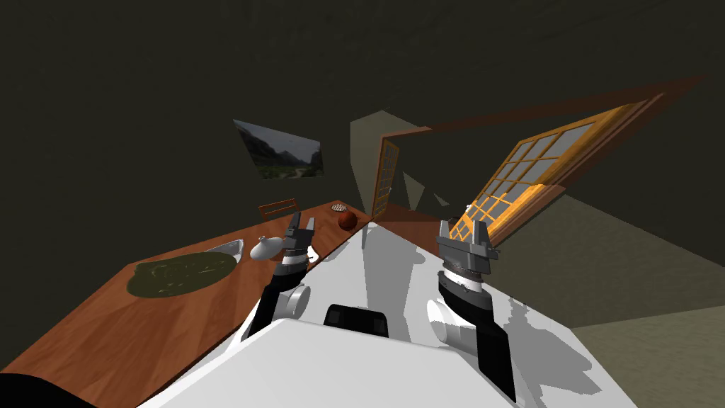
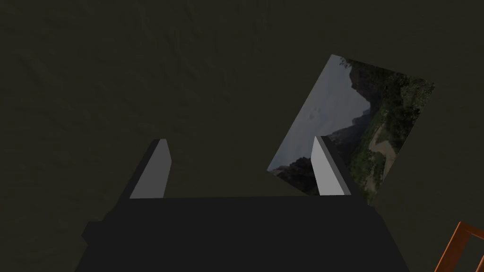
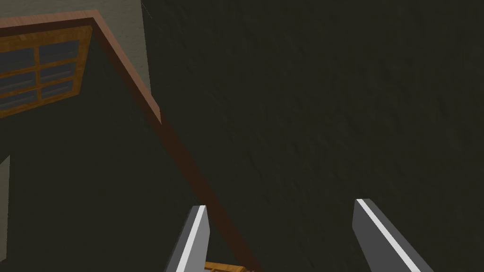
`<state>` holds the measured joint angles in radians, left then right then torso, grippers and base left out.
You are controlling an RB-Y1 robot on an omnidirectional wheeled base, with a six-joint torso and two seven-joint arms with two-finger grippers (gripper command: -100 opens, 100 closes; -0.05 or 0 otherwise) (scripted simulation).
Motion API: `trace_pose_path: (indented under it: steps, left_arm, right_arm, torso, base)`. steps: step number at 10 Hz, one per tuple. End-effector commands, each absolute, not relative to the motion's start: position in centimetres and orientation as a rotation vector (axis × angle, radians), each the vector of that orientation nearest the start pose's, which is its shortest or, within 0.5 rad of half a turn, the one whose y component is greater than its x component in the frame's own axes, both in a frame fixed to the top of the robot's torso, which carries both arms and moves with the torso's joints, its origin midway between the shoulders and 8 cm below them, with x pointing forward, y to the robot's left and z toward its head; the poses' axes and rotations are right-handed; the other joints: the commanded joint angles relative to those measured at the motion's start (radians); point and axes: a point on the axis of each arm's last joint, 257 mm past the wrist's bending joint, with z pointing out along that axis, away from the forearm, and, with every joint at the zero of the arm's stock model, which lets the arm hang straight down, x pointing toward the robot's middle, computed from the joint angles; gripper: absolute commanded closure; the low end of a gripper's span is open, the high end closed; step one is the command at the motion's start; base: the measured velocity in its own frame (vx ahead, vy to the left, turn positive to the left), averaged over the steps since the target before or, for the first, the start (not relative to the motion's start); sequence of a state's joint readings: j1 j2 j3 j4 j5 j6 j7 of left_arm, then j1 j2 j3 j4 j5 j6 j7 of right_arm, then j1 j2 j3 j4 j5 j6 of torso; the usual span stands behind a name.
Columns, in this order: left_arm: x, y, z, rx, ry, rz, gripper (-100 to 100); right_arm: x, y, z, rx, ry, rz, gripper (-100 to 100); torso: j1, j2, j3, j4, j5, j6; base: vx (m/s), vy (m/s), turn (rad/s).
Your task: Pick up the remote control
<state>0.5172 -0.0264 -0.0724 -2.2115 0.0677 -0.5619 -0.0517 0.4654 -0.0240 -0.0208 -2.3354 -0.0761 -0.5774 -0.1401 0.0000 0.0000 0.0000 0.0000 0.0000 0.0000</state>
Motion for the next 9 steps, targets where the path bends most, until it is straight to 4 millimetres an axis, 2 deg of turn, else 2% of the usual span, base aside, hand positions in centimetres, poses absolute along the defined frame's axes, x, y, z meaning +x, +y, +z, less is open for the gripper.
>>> trace_pose_path:
  steps: [1,3,6,7,9]
  left_arm:
    - [34.8,26.8,-1.5,-0.723,0.642,-1.333,-100]
    - [34.8,26.9,-3.9,-0.731,0.724,-1.304,-100]
    - [34.3,27.4,-9.4,-0.779,0.879,-1.25,-100]
    - [34.3,27.4,-9.4,-0.779,0.879,-1.25,-100]
    - [33.3,27.8,-14.3,-0.836,0.999,-1.21,-100]
  right_arm:
    - [31.7,-28.3,7.3,0.592,0.437,1.512,0]
    - [31.7,-28.3,7.3,0.592,0.437,1.512,0]
    - [31.7,-28.3,7.3,0.592,0.437,1.512,0]
    - [31.7,-28.3,7.3,0.592,0.437,1.512,0]
    - [31.7,-28.3,7.3,0.592,0.437,1.512,0]
  torso:
    - [0.0,0.0,0.0,0.0,0.0,0.0]
    - [-0.003,-0.003,-0.002,-0.001,-0.001,0.0]
    - [-0.004,-0.006,-0.004,-0.001,-0.001,0.0]
    - [-0.006,-0.006,-0.004,-0.001,-0.001,0.0]
    - [-0.004,-0.004,-0.002,-0.001,-0.001,0.0]
  base:
    - [0.035,-0.031,-0.013]
    - [0.059,-0.057,-0.011]
    - [0.093,-0.078,-0.032]
    - [0.061,-0.07,-0.008]
    - [0.08,-0.072,-0.057]
